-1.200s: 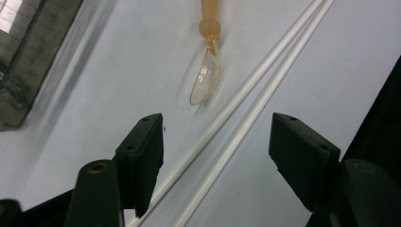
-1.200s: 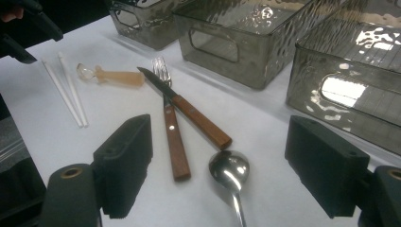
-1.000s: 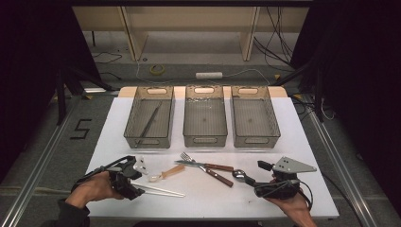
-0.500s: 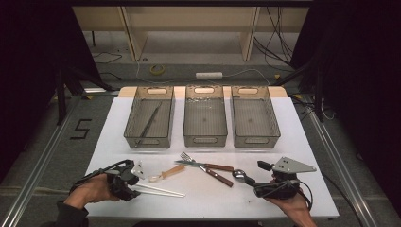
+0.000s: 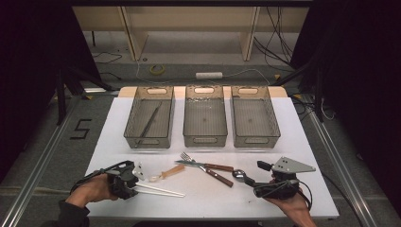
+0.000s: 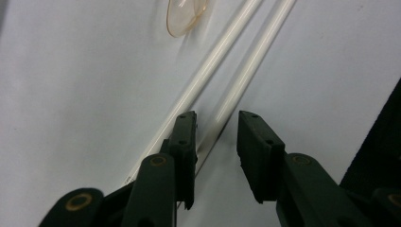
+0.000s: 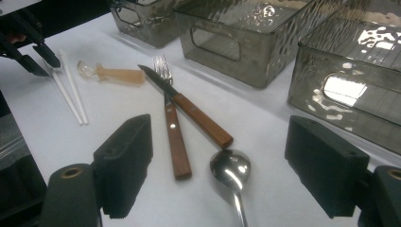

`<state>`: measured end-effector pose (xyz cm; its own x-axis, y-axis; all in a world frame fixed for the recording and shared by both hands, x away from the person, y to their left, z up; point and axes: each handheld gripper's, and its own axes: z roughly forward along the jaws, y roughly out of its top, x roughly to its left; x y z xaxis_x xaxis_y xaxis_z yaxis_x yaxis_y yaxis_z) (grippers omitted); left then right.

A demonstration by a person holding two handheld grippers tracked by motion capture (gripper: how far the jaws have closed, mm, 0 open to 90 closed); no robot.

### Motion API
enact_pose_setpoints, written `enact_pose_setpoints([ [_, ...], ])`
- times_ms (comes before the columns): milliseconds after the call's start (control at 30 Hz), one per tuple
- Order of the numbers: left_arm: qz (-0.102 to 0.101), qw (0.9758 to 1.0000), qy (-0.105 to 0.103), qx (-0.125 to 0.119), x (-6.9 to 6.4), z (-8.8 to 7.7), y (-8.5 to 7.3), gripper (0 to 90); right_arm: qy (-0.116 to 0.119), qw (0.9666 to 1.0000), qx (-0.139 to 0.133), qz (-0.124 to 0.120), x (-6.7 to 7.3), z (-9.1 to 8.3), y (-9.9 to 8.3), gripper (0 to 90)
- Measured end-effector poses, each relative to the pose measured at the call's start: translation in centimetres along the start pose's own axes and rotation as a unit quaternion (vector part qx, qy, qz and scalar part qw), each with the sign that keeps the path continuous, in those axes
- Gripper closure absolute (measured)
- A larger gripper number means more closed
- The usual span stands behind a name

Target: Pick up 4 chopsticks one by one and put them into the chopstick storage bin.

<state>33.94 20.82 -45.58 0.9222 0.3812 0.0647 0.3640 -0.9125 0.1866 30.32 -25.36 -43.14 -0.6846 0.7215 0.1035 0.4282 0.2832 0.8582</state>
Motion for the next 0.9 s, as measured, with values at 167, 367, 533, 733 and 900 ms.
enact_pose_setpoints([
  [167,0.004,1.0,-0.001,0.005,0.03,0.29,0.0,68.3,0.0,1.0,0.0,0.0,0.04,0.03,0.01,25.2],
  [367,0.007,0.9999,-0.005,0.01,0.02,0.45,0.05,71.4,0.0,1.0,0.001,-0.001,0.04,0.03,0.01,25.3],
  [533,0.023,0.9996,-0.004,0.017,-0.16,0.46,0.22,73.2,0.001,1.0,0.002,-0.001,0.04,0.04,0.0,25.4],
  [733,0.036,0.9992,0.0,0.016,-0.34,0.49,0.21,74.4,0.003,1.0,0.005,-0.003,0.09,0.09,0.0,25.4],
  [900,0.057,0.9982,0.001,0.016,-0.49,0.45,0.19,76.1,0.003,0.9999,0.009,-0.003,0.1,0.18,-0.04,25.5],
])
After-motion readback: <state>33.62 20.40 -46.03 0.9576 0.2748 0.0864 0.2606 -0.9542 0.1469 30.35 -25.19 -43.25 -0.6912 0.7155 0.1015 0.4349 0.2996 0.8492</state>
